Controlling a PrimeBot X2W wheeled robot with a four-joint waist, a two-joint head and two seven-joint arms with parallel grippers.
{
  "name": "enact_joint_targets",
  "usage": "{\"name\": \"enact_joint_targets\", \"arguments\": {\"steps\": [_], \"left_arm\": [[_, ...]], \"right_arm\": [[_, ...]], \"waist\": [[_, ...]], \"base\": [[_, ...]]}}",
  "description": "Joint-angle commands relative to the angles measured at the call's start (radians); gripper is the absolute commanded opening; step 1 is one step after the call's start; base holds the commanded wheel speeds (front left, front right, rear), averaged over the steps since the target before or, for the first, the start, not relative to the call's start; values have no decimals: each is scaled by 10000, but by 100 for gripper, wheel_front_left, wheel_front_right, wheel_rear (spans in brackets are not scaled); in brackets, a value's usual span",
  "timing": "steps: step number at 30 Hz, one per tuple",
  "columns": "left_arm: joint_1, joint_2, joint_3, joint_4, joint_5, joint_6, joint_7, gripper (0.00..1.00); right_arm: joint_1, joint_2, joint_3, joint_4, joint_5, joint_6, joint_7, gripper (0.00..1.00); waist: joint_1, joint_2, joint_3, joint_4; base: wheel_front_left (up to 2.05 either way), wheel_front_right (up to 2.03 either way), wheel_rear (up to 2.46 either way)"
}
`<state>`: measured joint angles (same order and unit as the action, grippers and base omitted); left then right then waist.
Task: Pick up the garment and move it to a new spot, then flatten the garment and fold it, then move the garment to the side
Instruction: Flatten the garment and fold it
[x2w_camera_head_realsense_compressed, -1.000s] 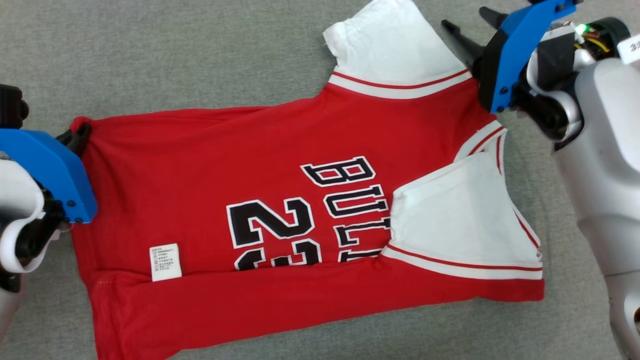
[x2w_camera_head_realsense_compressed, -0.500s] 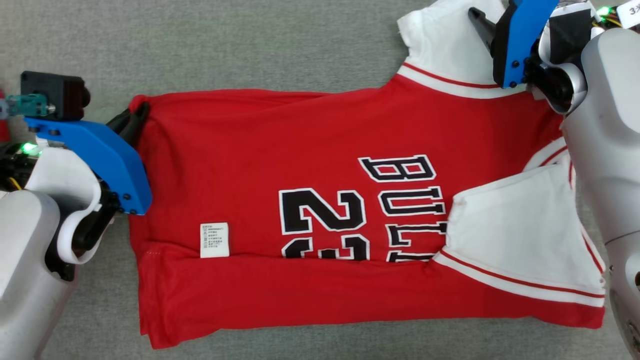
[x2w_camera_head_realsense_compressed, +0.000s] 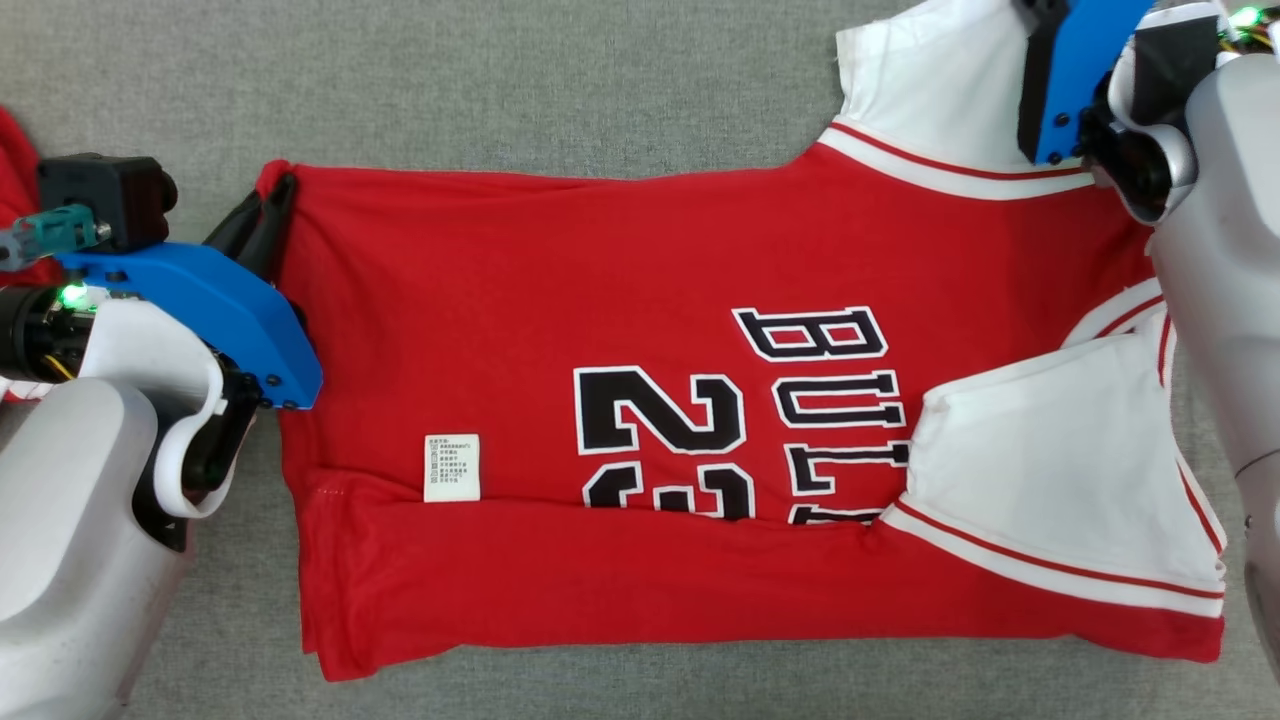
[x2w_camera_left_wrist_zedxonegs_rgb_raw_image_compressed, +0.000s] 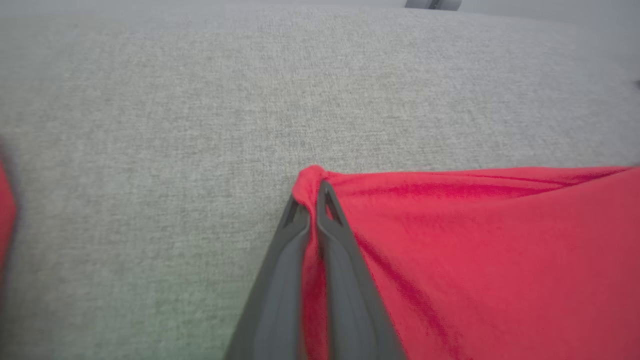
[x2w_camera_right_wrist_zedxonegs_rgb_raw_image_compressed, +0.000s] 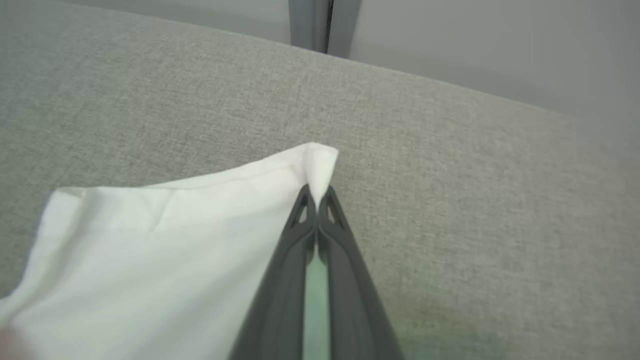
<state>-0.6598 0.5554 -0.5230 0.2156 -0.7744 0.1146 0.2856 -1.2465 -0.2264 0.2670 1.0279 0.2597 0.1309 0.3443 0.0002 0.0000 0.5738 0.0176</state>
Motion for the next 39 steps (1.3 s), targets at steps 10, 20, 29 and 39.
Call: {"name": "enact_joint_targets", "arguments": {"steps": [10,20,29,39], "left_arm": [[854,-603,227,836,-156,-278,-1822,0],[2193,-717,256,798,-341,-699,-3150,0],[3173,-796,123,1144,-359,-846,-3868,0],[3725,-1020,118,1670,-485,-815,-4423,0]], "right_arm": [[1043,-517,-167,-645,1155,-1,-1456,0],[3754,-1277,548,-3010,2526,1,-1209,0],[6646,-1715,-159,-5556,3046,1,-184,0],[9724,-1126,-1819,-8804,2373,2,1581,0]], "waist": [[-2,0,-1202,-367],[-2,0,-2453,-535],[-2,0,-3094,-605],[-2,0,-3346,-709]], "base": [[0,0,0],[0,0,0],[0,0,0],[0,0,0]]}}
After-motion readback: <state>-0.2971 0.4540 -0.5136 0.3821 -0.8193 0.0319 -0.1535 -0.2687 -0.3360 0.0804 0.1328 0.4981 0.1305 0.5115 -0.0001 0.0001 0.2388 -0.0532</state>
